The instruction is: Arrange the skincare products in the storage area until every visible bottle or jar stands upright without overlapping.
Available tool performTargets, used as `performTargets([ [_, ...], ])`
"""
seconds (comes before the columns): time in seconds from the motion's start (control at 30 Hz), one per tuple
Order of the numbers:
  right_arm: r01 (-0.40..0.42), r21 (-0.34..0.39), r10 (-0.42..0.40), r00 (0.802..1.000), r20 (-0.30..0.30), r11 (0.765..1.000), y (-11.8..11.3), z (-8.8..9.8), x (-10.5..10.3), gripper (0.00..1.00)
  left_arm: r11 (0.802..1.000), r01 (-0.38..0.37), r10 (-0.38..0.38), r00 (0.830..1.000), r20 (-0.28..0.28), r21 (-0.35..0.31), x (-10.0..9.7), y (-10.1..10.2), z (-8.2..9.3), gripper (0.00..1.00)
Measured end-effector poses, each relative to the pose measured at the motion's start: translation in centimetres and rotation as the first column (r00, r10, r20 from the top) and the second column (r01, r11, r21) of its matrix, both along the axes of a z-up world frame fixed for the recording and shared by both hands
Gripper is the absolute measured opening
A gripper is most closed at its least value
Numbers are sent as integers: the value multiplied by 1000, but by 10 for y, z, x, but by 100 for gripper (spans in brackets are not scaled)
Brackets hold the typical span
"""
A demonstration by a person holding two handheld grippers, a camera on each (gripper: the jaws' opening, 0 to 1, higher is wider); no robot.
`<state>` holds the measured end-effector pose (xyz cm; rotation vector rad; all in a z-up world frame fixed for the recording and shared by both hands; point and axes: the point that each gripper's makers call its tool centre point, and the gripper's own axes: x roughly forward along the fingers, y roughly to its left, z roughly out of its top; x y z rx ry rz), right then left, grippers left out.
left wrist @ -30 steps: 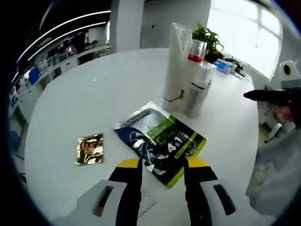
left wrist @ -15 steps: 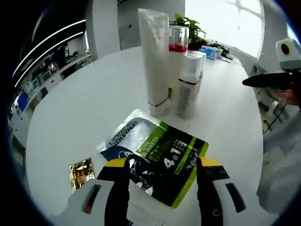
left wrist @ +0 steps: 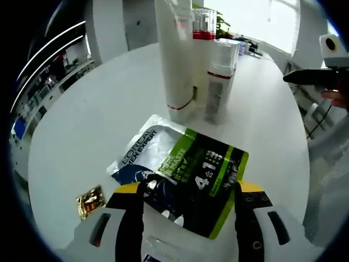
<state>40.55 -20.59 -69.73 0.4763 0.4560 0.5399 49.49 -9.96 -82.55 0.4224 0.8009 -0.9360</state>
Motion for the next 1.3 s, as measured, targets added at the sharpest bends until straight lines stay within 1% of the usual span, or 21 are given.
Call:
performTargets([
  [0.23, 0, 1, 0, 1000, 1, 1000, 0, 0, 0, 100, 1000, 15, -15, 1000, 0, 1, -2, -1, 2, 65],
  [0.4, 1, 2, -1, 1000, 2, 1000, 0, 0, 0, 100, 1000, -1, 1, 1000, 0, 2, -2, 0, 2, 65],
  [1.03, 2, 1, -2, 1000, 2, 1000, -1, 1, 0, 100, 1000, -18, 18, 1000, -7, 10, -2, 3, -1, 64],
  [1.3, 3, 0, -3, 1000, 8, 1000, 0, 3, -1, 100, 1000, -21, 21, 1000, -15, 11, -6, 2, 2, 66],
])
